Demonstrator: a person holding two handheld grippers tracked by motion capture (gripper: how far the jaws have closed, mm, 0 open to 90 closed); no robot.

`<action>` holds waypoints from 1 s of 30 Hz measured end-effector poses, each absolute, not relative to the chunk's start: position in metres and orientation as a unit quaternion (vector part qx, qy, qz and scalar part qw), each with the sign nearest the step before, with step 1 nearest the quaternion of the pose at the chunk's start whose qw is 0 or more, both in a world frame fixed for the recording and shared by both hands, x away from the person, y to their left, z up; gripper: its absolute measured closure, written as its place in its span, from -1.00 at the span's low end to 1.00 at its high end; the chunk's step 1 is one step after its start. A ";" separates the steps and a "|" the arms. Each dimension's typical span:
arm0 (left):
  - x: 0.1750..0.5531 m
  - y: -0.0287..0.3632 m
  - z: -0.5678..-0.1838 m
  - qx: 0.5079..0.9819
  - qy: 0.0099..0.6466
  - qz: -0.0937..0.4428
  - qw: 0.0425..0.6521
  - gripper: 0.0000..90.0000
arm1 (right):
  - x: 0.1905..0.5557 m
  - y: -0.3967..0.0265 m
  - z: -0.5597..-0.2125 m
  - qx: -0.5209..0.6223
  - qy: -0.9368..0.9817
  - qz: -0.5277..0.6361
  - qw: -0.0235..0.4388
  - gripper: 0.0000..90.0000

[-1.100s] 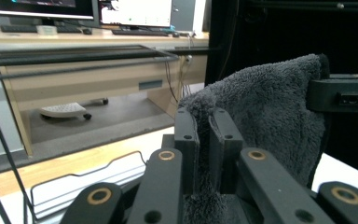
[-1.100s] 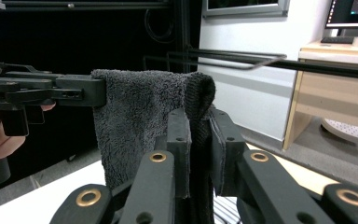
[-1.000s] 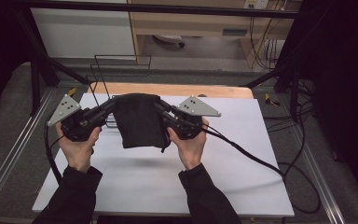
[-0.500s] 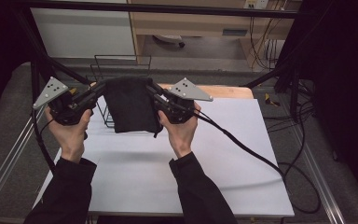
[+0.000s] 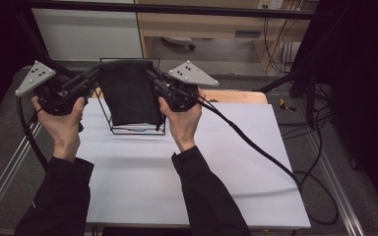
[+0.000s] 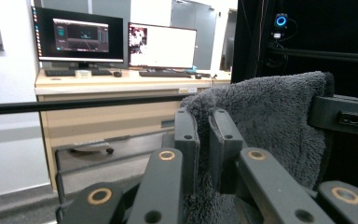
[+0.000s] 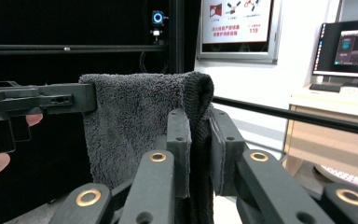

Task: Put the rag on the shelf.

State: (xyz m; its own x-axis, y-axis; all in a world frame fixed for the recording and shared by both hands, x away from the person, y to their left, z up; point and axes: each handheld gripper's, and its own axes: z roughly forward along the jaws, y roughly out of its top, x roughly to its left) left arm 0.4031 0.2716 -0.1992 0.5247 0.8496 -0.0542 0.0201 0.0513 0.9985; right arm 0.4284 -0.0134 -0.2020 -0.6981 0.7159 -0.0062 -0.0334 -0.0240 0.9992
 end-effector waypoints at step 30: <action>0.429 0.295 -0.132 0.577 0.353 0.361 0.641 0.84 | 0.462 0.011 -0.139 0.252 0.613 0.689 0.294 0.79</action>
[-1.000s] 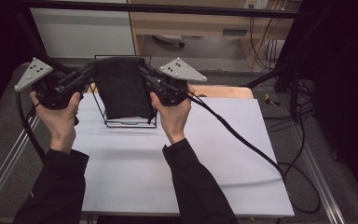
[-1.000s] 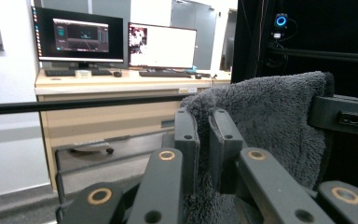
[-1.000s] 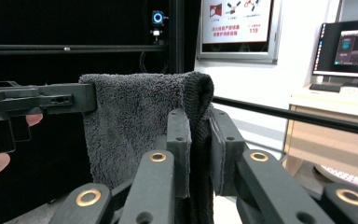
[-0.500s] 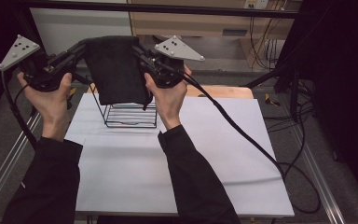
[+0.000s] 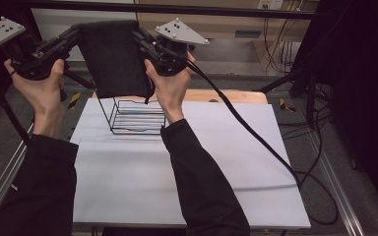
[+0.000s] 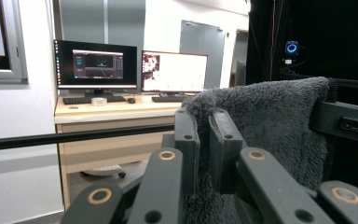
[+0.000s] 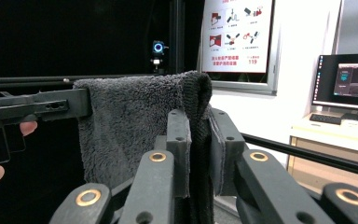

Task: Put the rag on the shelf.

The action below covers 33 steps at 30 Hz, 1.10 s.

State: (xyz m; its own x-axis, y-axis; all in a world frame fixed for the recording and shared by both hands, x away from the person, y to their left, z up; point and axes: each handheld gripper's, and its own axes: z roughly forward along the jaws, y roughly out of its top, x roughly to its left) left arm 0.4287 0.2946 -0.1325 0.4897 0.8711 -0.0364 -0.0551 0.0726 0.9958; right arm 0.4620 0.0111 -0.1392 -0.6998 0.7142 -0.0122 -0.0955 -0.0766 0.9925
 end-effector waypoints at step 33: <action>0.492 0.292 -0.108 0.575 0.376 0.383 0.617 0.84 | 0.520 0.020 -0.115 0.259 0.613 0.679 0.308 0.78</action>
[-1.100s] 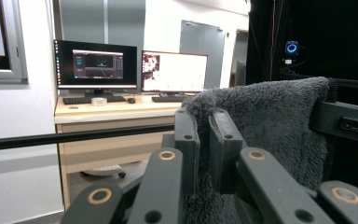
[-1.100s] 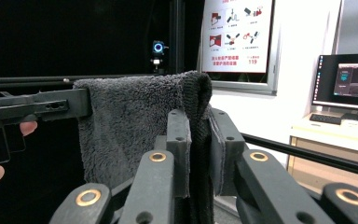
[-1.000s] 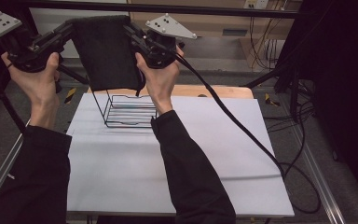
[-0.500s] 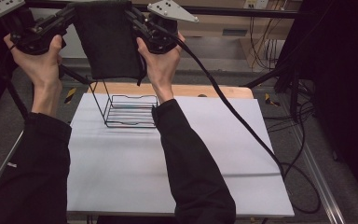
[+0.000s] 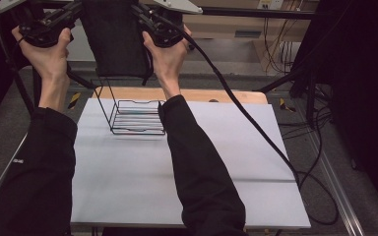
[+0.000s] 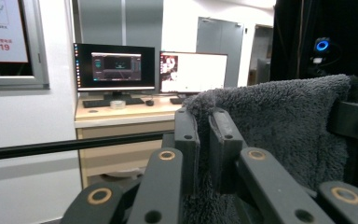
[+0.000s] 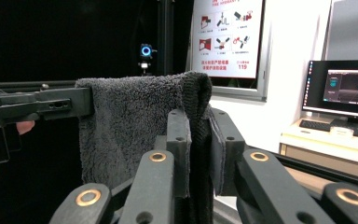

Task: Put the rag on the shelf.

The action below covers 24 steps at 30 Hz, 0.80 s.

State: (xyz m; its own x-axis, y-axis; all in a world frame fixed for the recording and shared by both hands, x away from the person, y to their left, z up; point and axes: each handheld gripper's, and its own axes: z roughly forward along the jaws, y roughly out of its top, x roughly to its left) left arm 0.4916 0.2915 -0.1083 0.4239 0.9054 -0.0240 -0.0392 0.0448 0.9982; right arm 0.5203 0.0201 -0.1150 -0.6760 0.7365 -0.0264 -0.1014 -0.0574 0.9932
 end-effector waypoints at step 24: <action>0.510 0.305 -0.150 0.593 0.379 0.375 0.603 0.84 | 0.537 0.032 -0.143 0.253 0.651 0.642 0.316 0.78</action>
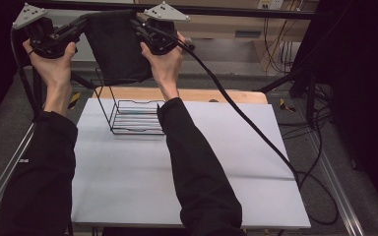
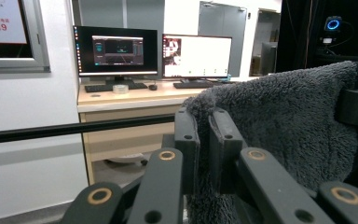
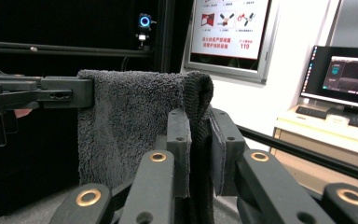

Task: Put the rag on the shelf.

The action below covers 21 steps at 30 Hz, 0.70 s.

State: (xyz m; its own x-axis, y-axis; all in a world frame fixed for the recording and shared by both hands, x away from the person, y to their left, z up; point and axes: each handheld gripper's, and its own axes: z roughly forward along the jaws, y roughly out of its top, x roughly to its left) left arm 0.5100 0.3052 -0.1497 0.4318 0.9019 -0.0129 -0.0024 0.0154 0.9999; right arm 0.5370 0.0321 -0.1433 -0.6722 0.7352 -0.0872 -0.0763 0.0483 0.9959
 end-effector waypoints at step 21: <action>0.499 0.306 -0.179 0.620 0.361 0.364 0.594 0.84 | 0.524 0.025 -0.171 0.250 0.679 0.625 0.293 0.77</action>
